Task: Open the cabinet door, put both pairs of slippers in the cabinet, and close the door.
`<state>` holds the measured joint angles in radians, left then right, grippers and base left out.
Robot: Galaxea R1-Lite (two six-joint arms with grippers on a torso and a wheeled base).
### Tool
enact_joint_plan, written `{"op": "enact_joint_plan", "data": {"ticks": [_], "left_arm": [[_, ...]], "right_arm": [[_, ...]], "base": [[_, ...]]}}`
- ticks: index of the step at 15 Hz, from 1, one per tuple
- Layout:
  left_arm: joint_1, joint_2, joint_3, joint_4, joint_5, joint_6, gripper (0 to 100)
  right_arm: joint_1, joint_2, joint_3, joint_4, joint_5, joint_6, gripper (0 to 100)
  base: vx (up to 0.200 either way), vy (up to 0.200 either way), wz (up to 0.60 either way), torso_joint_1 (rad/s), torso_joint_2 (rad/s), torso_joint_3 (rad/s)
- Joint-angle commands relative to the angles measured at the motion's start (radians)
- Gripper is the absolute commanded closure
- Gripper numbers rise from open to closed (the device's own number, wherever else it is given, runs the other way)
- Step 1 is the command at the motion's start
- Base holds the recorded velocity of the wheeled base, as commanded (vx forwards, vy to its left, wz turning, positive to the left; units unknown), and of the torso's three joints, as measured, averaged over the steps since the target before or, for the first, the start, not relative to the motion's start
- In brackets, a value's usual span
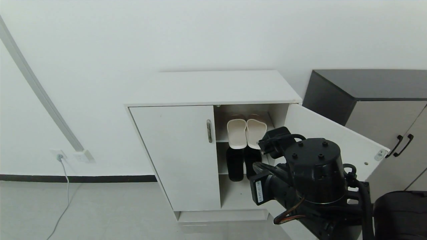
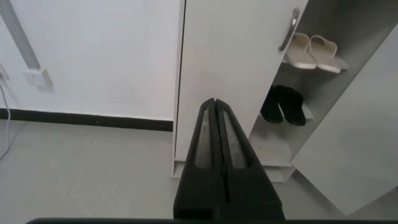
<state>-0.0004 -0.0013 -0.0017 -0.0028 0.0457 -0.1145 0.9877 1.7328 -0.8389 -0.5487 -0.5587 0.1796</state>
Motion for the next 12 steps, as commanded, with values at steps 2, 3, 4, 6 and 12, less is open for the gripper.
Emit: {"op": "enact_joint_plan", "data": {"ticks": [2,3,4,6,12], "left_arm": [[0.0,0.001,0.0,0.0,0.0,-0.001,100],[0.0,0.001,0.0,0.0,0.0,-0.001,100],[0.0,0.001,0.0,0.0,0.0,-0.001,100],[0.0,0.001,0.0,0.0,0.0,-0.001,100],[0.0,0.001,0.0,0.0,0.0,-0.001,100]], "right_arm": [[0.0,-0.001,0.003,0.0,-0.001,0.0,100],[-0.001,-0.002,0.004,0.0,-0.001,0.0,100],[-0.004,-0.002,0.004,0.0,-0.001,0.0,100],[-0.004,-0.004,0.004,0.0,-0.001,0.0,100],[-0.017,-0.022,0.004,0.0,-0.001,-0.015,100]], "base": [[0.0,0.0,0.0,0.205,-0.52,-0.312],[0.0,0.0,0.0,0.217,-0.53,-0.32],[0.0,0.0,0.0,0.217,-0.56,-0.32],[0.0,0.0,0.0,0.227,-0.55,-0.322],[0.0,0.0,0.0,0.26,-0.59,-0.329]]}}
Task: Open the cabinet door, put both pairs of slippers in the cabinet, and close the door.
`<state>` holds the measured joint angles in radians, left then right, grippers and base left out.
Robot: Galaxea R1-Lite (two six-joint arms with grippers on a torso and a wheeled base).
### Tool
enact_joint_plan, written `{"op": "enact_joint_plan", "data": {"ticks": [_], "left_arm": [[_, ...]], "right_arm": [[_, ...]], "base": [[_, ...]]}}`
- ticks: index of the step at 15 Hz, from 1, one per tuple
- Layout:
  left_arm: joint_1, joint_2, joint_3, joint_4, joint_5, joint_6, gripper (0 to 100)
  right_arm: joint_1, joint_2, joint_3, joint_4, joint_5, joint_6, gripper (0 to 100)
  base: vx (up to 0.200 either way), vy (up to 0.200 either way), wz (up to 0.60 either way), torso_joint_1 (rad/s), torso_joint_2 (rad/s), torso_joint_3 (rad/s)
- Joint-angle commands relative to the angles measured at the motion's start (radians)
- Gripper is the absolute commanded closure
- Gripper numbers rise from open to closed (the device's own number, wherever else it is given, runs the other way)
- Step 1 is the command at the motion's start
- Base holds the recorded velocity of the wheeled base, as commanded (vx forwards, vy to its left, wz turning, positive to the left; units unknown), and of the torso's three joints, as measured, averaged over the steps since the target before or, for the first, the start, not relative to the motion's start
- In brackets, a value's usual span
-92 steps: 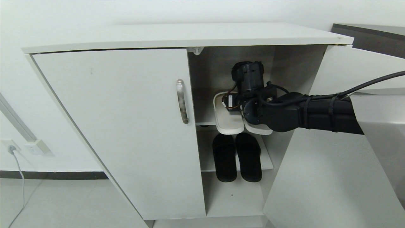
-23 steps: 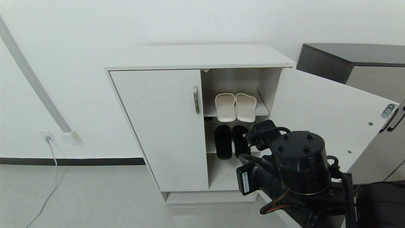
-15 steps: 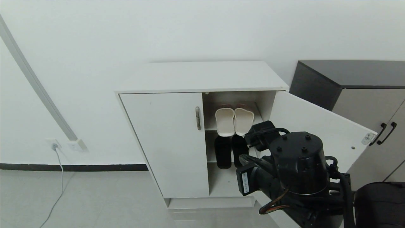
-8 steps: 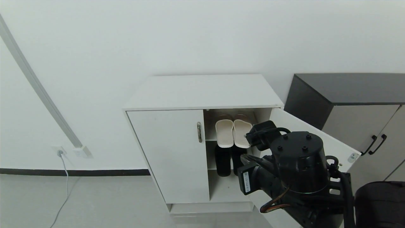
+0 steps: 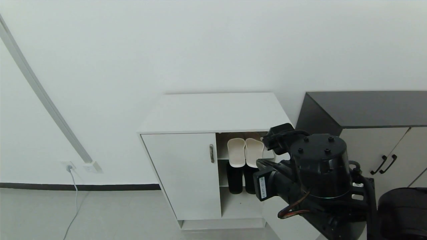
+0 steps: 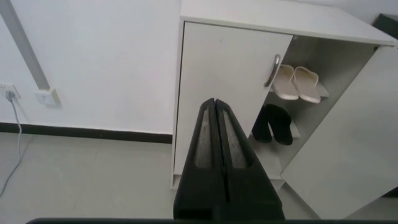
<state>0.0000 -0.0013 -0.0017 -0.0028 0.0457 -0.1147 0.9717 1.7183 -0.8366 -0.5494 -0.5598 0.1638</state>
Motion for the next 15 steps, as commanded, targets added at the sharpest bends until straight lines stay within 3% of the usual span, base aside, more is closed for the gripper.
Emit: {"op": "enact_joint_plan", "data": {"ticks": [1,10,15], "left_arm": [[0.0,0.001,0.0,0.0,0.0,0.0,100],[0.0,0.001,0.0,0.0,0.0,0.0,100],[0.0,0.001,0.0,0.0,0.0,0.0,100]], "right_arm": [[-0.001,-0.008,0.002,0.0,0.0,0.0,100],[-0.005,-0.003,0.008,-0.014,0.001,-0.003,100],[-0.007,0.0,0.011,-0.015,0.001,-0.017,100]], "base": [[0.0,0.0,0.0,0.227,-0.51,-0.286],[0.0,0.0,0.0,0.175,-0.37,-0.2],[0.0,0.0,0.0,0.006,-0.02,-0.007]]}}
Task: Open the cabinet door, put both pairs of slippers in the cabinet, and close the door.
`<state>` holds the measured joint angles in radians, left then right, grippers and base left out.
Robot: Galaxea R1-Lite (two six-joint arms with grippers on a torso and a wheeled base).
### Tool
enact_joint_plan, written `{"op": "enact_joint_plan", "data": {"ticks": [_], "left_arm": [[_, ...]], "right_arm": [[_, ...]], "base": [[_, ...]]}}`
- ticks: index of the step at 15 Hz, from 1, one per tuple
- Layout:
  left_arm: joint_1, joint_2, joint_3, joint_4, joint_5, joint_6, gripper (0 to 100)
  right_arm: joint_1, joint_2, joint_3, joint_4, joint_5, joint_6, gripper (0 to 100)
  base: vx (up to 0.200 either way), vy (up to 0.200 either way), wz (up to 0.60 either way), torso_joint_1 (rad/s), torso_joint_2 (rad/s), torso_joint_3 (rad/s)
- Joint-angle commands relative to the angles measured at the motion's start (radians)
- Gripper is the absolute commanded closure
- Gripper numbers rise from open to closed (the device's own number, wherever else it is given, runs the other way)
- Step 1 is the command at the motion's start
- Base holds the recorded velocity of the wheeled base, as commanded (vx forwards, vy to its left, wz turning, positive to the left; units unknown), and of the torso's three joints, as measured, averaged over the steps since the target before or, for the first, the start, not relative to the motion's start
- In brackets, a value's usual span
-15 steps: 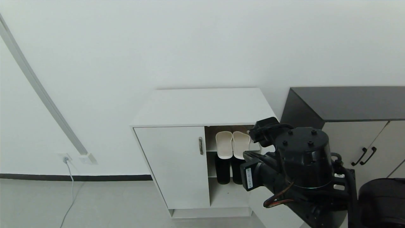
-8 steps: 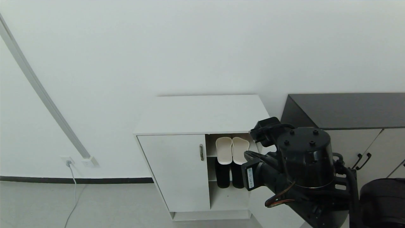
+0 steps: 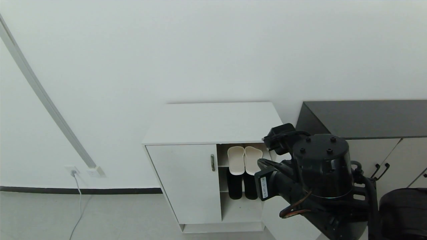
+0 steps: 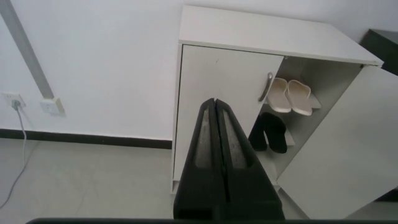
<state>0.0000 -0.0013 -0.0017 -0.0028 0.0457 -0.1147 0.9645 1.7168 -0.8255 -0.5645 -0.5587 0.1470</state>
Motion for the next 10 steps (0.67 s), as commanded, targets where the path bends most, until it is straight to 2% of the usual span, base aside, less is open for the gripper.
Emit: {"op": "enact_joint_plan", "data": {"ticks": [1,10], "left_arm": [[0.0,0.001,0.0,0.0,0.0,0.0,100],[0.0,0.001,0.0,0.0,0.0,0.0,100]], "right_arm": [[0.0,0.003,0.0,0.0,0.0,-0.001,100],[-0.029,0.001,-0.004,-0.003,-0.001,-0.003,100]], "base": [[0.0,0.0,-0.6,-0.002,-0.01,0.002],[0.0,0.0,-0.6,0.007,0.0,-0.001]]}}
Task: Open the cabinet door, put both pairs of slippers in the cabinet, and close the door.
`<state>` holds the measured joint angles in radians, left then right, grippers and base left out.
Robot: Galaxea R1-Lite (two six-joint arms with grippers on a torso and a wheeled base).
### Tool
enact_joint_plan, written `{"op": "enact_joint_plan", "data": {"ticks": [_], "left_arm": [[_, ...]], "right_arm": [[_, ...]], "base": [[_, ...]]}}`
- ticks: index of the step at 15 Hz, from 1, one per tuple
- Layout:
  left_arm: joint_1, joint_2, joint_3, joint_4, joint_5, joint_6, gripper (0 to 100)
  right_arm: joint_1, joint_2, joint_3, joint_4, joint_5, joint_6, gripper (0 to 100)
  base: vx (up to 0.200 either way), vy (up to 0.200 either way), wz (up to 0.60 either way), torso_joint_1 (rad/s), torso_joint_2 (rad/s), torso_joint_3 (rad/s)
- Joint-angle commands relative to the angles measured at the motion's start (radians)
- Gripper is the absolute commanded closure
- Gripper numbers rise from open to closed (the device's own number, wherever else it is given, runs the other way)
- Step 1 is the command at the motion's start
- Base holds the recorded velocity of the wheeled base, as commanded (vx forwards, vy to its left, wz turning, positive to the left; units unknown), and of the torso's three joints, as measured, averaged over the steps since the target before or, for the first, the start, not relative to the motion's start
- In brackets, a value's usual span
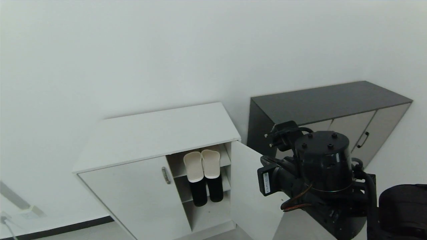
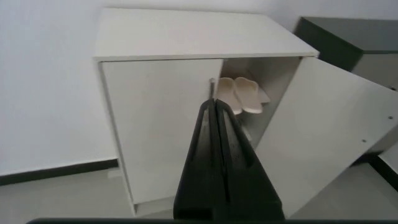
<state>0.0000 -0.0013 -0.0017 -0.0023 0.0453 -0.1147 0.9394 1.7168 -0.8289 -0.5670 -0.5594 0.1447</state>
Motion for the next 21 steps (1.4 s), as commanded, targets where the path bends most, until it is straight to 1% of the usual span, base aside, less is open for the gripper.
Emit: {"op": "enact_joint_plan", "data": {"ticks": [1,7,14,15,16,18,19,20,21], "left_arm": [[0.0,0.001,0.0,-0.001,0.001,0.0,100],[0.0,0.001,0.0,-0.001,0.001,0.0,100],[0.0,0.001,0.0,-0.001,0.001,0.0,100],[0.002,0.001,0.0,-0.001,0.001,0.0,100],[0.0,0.001,0.0,-0.001,0.001,0.0,100],[0.0,0.001,0.0,-0.001,0.001,0.0,100],[0.0,0.001,0.0,-0.001,0.001,0.0,100],[0.0,0.001,0.0,-0.001,0.001,0.0,100],[0.0,0.001,0.0,-0.001,0.001,0.0,100]], "right_arm": [[-0.004,0.001,-0.001,-0.002,-0.001,0.0,100],[-0.004,0.001,0.004,-0.008,-0.001,-0.013,100],[-0.01,0.003,0.01,-0.031,-0.001,-0.023,100],[-0.016,0.004,0.01,-0.034,-0.001,-0.023,100],[-0.034,0.009,0.011,-0.034,-0.001,-0.027,100],[-0.106,0.033,0.002,-0.042,0.007,-0.059,100],[-0.151,0.055,-0.025,-0.051,0.01,-0.079,100],[-0.169,0.067,-0.045,-0.053,0.01,-0.08,100],[-0.244,0.099,-0.108,-0.045,0.029,-0.082,100]], "base": [[0.0,0.0,0.0,0.0,0.0,0.0],[0.0,0.0,0.0,0.0,0.0,0.0],[-0.2,0.0,0.0,0.0,0.0,0.002],[0.0,0.0,0.0,0.0,0.0,0.0],[0.0,0.0,0.0,0.0,0.0,0.0],[0.0,0.0,0.0,0.0,0.0,0.0],[0.0,0.0,0.0,0.0,0.0,0.0],[0.0,0.0,0.0,0.0,0.0,0.0],[0.0,0.0,0.0,0.0,0.0,0.0]]}}
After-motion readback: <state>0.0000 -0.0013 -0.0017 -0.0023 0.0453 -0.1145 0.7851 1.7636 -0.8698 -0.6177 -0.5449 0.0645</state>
